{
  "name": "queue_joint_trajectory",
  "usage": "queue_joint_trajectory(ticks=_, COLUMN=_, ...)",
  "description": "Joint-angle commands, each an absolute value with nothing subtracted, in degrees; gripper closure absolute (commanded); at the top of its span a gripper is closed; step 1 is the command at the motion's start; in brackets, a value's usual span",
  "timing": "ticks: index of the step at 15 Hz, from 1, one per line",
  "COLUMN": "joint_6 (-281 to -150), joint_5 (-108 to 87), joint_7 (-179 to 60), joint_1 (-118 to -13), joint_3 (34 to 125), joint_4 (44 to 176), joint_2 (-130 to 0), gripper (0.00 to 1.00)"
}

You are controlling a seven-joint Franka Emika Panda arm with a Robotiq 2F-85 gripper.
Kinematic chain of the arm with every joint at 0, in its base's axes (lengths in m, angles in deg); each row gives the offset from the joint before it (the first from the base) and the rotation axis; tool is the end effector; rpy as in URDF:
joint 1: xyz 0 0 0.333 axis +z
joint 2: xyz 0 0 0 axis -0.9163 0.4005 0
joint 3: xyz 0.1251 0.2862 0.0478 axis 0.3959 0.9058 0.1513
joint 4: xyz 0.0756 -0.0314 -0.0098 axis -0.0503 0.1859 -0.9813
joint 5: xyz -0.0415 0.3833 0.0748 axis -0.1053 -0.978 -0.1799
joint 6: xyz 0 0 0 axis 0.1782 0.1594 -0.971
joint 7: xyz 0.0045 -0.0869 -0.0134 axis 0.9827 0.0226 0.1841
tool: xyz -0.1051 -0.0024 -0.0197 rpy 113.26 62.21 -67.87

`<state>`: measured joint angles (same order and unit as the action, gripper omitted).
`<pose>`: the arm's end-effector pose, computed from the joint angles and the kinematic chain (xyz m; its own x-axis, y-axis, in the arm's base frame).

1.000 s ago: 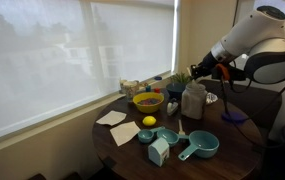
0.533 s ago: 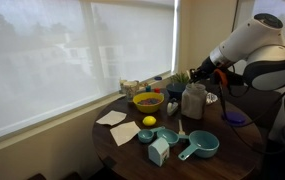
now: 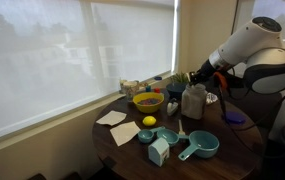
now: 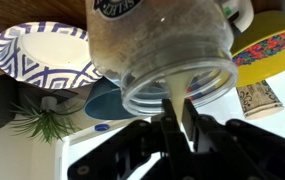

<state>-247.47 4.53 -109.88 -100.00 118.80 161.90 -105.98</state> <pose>0.4669 0.0523 0.4796 0.5479 -0.4512 0.7044 -0.4881 -0.8563 -0.1688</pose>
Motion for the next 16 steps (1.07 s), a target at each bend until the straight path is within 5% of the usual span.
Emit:
queue_joint_trajectory(ticks=1, joint_6=-247.7, joint_5=3.5, joint_7=-110.0, joint_1=-98.9, joint_3=118.7, joint_4=163.0, joint_2=-105.2, gripper=0.97)
queue_joint_trajectory(ticks=5, joint_6=-246.8, joint_5=3.1, joint_7=-110.1, joint_1=-98.7, joint_3=118.5, joint_4=162.8, joint_2=-105.3, gripper=0.97)
queue_joint_trajectory(ticks=6, joint_6=-246.9, joint_5=2.9, joint_7=-110.5, joint_1=-98.8, joint_3=118.5, joint_4=162.7, joint_2=-105.4, gripper=0.61)
queue_joint_trajectory(ticks=7, joint_6=-247.4, joint_5=2.5, joint_7=-110.4, joint_1=-98.4, joint_3=118.3, joint_4=162.6, joint_2=-105.3, gripper=0.60)
queue_joint_trajectory(ticks=16, joint_6=-250.8, joint_5=-3.9, joint_7=-109.4, joint_1=-91.2, joint_3=112.9, joint_4=160.7, joint_2=-106.6, gripper=0.02)
